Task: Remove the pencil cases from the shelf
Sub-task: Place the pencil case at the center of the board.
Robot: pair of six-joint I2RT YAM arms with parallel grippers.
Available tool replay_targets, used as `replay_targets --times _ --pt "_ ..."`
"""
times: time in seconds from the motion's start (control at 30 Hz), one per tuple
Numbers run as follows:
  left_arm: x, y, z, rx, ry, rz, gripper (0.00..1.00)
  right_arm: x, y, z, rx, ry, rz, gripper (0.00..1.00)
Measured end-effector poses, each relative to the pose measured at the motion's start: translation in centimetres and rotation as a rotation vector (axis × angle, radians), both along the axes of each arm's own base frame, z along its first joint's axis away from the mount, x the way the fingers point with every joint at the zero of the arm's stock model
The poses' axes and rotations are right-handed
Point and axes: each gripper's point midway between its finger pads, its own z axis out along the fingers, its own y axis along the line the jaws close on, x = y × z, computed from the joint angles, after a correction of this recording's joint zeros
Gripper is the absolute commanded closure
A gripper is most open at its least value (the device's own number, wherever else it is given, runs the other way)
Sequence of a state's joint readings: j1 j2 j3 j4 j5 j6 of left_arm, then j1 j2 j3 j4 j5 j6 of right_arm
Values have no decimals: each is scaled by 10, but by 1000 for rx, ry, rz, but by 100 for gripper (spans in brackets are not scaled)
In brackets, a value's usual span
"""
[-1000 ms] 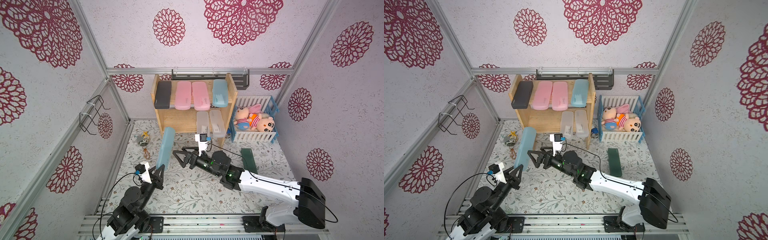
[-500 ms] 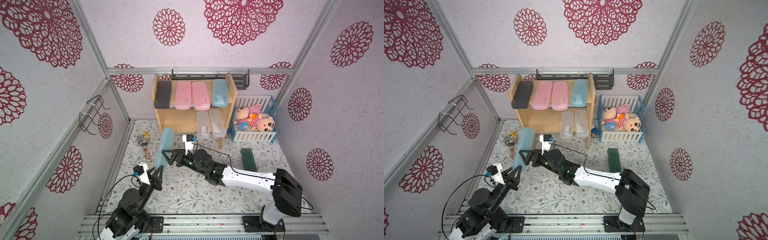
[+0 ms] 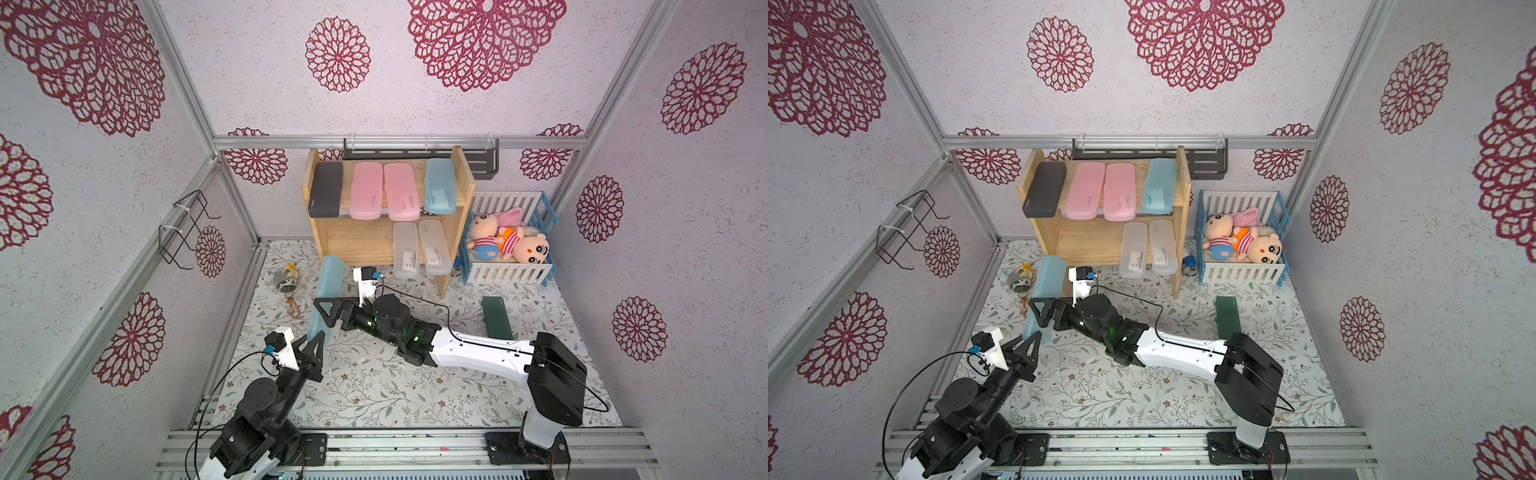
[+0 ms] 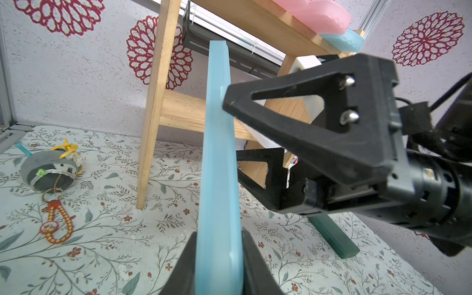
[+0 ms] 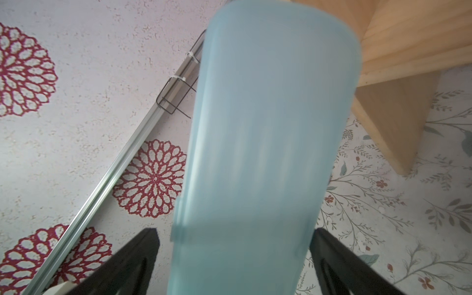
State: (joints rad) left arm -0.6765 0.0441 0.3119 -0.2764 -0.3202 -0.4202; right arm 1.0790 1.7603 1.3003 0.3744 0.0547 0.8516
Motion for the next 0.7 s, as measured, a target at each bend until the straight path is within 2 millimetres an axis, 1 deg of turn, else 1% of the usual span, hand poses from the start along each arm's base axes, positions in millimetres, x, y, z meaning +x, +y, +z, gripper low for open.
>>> replay_targets --times 0.17,0.27,0.33,0.37,0.43,0.47,0.53,0.63,0.67,0.7 --pt "0 1 -2 4 7 4 100 2 8 -11 -31 25 4 11" --pt "0 1 -6 15 20 5 100 2 10 -12 -30 40 5 21" --pt "0 1 -7 20 25 6 94 1 10 -12 -28 46 5 27" --pt "0 1 -7 21 26 7 88 1 10 -12 -32 45 4 31" --pt "0 2 -6 22 21 9 51 1 9 -17 -54 50 3 40" --pt "-1 3 -5 17 17 13 41 1 9 -21 -71 50 4 42" --pt "-1 6 -1 6 9 26 1 1 7 -29 -112 44 6 43" --pt "-1 12 -1 0 16 55 3 2 -1 -40 -188 19 7 44" --pt "-1 14 -1 -3 17 62 3 2 -7 -44 -222 6 7 44" --pt "-1 15 0 -8 16 70 3 1 -18 -53 -273 -3 9 44"
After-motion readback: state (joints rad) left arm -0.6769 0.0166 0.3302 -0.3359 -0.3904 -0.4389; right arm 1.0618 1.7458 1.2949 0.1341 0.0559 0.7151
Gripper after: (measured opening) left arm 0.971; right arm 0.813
